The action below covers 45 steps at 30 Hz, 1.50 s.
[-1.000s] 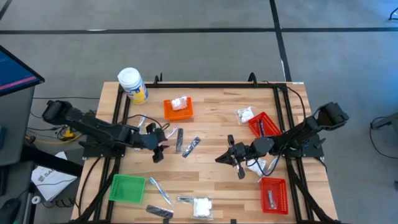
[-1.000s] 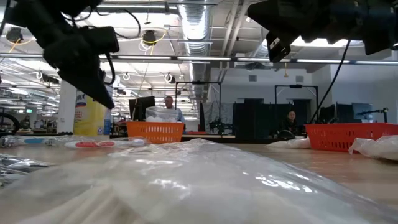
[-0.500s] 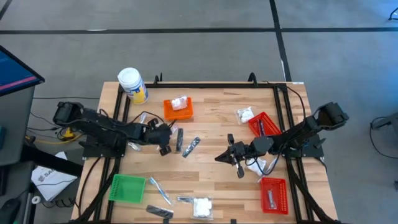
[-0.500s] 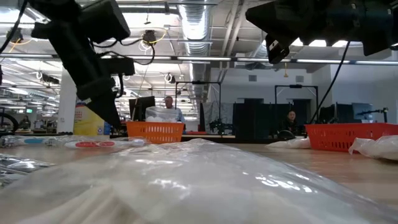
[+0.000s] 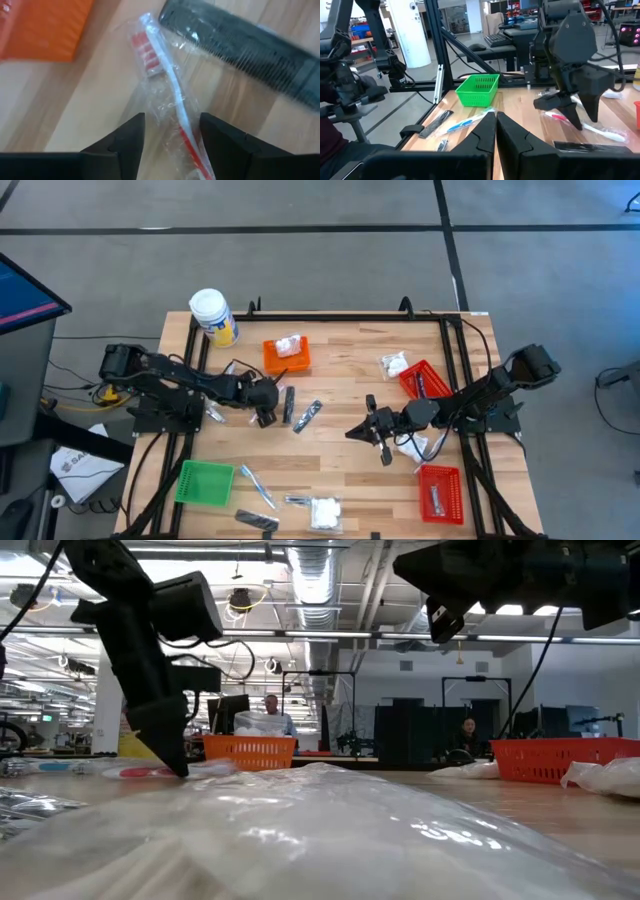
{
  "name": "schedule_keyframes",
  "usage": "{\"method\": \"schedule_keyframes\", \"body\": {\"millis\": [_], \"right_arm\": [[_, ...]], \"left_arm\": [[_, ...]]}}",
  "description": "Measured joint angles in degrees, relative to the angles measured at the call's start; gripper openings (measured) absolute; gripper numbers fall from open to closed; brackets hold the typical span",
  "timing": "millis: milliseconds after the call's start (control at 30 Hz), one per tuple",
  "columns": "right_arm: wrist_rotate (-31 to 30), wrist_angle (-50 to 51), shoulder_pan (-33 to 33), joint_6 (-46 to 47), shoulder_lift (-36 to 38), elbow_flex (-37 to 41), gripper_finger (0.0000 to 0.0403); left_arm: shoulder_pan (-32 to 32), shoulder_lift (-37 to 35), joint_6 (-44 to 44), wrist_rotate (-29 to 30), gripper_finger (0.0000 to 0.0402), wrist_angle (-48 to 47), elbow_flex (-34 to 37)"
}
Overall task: Pick & Place Travel size toiletries
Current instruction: Put the red toothbrush into the green basket
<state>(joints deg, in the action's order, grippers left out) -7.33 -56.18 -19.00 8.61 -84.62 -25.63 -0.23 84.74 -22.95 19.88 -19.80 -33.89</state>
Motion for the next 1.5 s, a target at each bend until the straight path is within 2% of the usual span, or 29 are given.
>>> {"method": "schedule_keyframes", "body": {"millis": [100,200,433,467,567,833,1000,1167,1333,1500], "right_arm": [[0.00,-0.01,0.00,0.23,0.00,0.00,0.0008],[0.01,0.00,0.00,0.41,-0.01,0.00,0.0008],[0.00,-0.02,0.00,0.44,0.00,0.00,0.0008],[0.01,-0.03,-0.05,0.45,0.00,0.00,0.0008],[-0.02,-0.18,-0.59,0.93,0.00,0.00,0.0008],[0.00,-3.79,-2.82,-1.11,0.00,-0.02,0.0008],[0.02,-4.72,-3.08,-1.52,0.00,-0.02,0.0008],[-0.07,-6.54,-2.44,-1.52,-0.02,-0.02,0.0008],[-0.20,-9.83,-2.06,-1.71,-0.02,-0.02,0.0008],[-0.22,-10.59,-1.45,-1.71,-0.79,-0.77,0.0008]], "left_arm": [[0.00,2.00,-0.09,-0.18,0.0185,0.45,-0.13],[0.00,2.70,-0.39,-0.38,0.0159,0.67,-0.20],[-0.15,0.03,-0.42,-1.22,0.0025,-0.32,0.17],[-0.32,-0.99,-0.41,-1.33,0.0018,-1.27,0.36],[-1.28,-5.45,-0.48,-1.57,0.0020,-1.14,0.45],[-7.62,-19.98,-1.46,4.32,0.0013,3.38,0.43],[-13.06,-27.41,2.36,5.22,0.0012,18.86,3.60],[-16.65,-29.89,8.23,5.24,0.0012,36.70,7.71],[-18.12,-26.67,13.63,5.25,0.0012,54.63,11.19],[-18.05,-18.34,17.39,4.05,0.0013,69.24,11.65]]}}
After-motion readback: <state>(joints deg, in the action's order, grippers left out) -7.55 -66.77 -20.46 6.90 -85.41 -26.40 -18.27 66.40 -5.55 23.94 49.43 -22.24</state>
